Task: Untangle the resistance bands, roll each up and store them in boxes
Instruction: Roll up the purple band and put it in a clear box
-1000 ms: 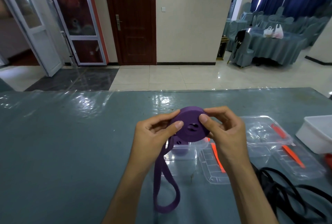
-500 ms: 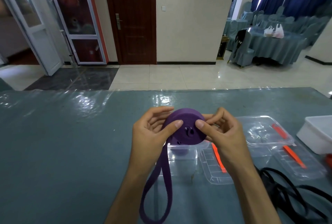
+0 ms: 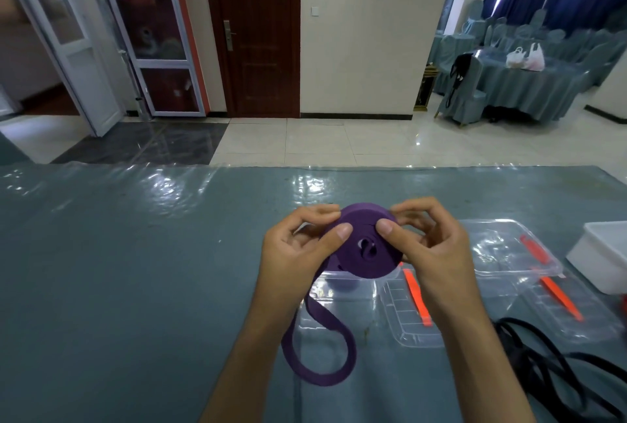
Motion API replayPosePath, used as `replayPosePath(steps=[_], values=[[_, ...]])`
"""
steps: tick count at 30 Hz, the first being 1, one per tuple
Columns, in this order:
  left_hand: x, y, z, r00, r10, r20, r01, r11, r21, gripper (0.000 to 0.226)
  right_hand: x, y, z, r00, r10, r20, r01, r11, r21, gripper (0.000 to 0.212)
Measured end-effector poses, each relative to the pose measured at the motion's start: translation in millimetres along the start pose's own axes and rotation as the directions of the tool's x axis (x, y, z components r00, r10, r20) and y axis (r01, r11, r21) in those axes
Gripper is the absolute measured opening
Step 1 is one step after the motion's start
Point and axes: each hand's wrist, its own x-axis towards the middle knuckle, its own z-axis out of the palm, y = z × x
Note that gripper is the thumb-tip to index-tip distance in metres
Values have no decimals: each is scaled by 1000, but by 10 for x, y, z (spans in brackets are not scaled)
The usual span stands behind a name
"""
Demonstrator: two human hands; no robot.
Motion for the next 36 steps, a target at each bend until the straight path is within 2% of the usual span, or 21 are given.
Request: replayPosePath(steps=[2, 4, 6, 8, 10, 12, 14, 16, 20, 22, 24, 27, 31, 36], values=[[-4, -23, -23, 999, -26, 21, 26, 1000, 5, 16, -8, 6, -25, 999, 8, 38, -7, 1000, -22, 38], [-6, -21, -30, 999, -15, 29, 14, 1000, 17, 18, -30, 32, -45, 992, 81, 96, -82, 997, 3, 43], [-20, -46, -5, 1000, 17, 9, -17, 1000, 22, 21, -26, 64, -52, 981, 123, 151, -123, 992, -8, 48], [-52, -83, 28, 999, 30, -33, -30, 999, 12, 20, -12, 72, -44, 979, 103, 178, -102, 995, -18, 48], [-69, -99, 28, 998, 19, -54, -19, 1000, -4, 17, 8, 61, -28, 988, 32, 149, -25, 999, -48, 43], [-49, -77, -11, 1000, -10, -19, 10, 1000, 13, 19, 17, 75, -12, 994, -36, 101, 43, 996, -72, 41], [-19, -37, -68, 998, -26, 63, 24, 999, 35, 28, 1, 109, 5, 998, -38, 54, 40, 999, -30, 42], [14, 1, -95, 995, -13, 100, 7, 998, 61, 31, -14, 134, 0, 998, 7, 64, -8, 1000, 19, 42], [14, -33, -39, 997, 66, 43, -72, 986, 150, 26, 3, 118, -75, 990, 63, 124, -69, 997, 43, 46], [13, -45, -20, 997, 45, 56, -52, 992, 118, 23, 3, 74, -91, 997, 36, 75, -38, 999, 33, 45], [30, -32, -52, 992, -15, 129, 1, 994, 111, 28, -5, 54, -92, 1000, 0, 25, 0, 1000, 10, 44], [44, -25, -122, 976, -64, 207, 37, 991, 132, 33, -33, 57, -108, 999, 4, 40, -3, 1000, -9, 44], [16, -30, -87, 992, -7, 129, -12, 988, 152, 28, -31, 12, -168, 987, 75, 141, -77, 997, 5, 49], [-9, -51, -58, 995, -18, 95, 9, 995, 100, 25, 8, -80, -193, 981, 7, 194, 9, 997, -80, 45]])
